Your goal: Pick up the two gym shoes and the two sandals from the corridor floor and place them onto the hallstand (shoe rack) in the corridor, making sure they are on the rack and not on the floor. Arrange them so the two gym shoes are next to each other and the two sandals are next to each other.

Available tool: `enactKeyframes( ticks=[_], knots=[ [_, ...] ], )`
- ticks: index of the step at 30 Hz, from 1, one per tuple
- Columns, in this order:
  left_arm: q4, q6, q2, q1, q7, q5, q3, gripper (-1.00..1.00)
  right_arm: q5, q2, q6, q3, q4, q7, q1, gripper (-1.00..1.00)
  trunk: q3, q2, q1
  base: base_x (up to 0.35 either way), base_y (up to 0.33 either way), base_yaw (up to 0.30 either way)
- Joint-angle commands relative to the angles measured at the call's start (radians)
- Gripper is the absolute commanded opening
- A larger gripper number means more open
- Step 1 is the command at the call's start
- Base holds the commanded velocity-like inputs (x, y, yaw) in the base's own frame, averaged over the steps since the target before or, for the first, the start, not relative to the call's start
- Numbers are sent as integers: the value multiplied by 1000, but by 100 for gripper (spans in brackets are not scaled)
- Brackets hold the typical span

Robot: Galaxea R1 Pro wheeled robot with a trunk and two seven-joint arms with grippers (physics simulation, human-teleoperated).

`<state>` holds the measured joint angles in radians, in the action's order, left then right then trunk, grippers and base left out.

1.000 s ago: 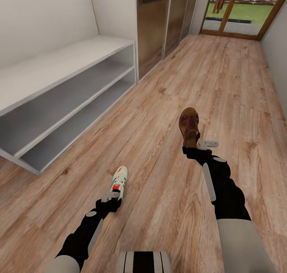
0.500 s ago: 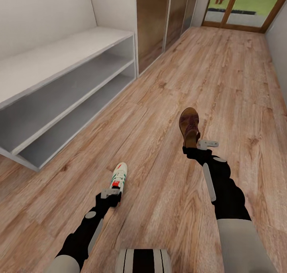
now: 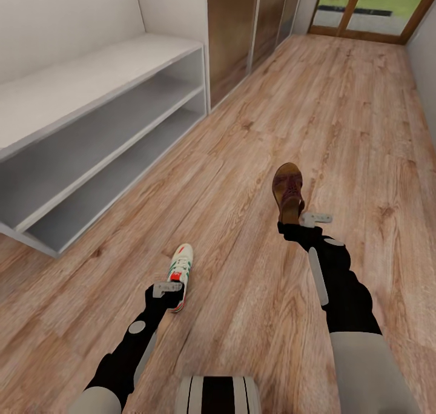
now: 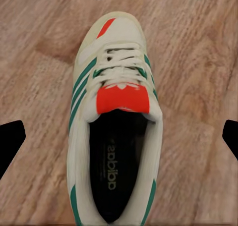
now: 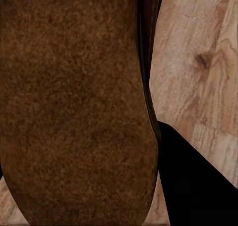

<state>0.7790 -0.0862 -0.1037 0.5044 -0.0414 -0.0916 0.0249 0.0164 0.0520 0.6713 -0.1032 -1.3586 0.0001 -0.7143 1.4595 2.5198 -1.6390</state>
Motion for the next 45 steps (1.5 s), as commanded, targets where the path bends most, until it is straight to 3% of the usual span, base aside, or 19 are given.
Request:
enactKeyframes(
  ticks=[1,29,45],
  knots=[
    [0,-4,-1,0,-3,-10,3,100,-1,1,5,-1,-1,-2,-1,-100,5,1,0,0,0,0],
    [1,-7,0,0,-3,-10,3,100,-1,0,5,-1,-2,-2,-1,-100,157,7,-13,0,0,0],
    [2,-19,-1,0,-3,-10,3,100,-1,0,5,-1,-2,-2,-1,-100,166,7,-13,44,0,0]
  ],
)
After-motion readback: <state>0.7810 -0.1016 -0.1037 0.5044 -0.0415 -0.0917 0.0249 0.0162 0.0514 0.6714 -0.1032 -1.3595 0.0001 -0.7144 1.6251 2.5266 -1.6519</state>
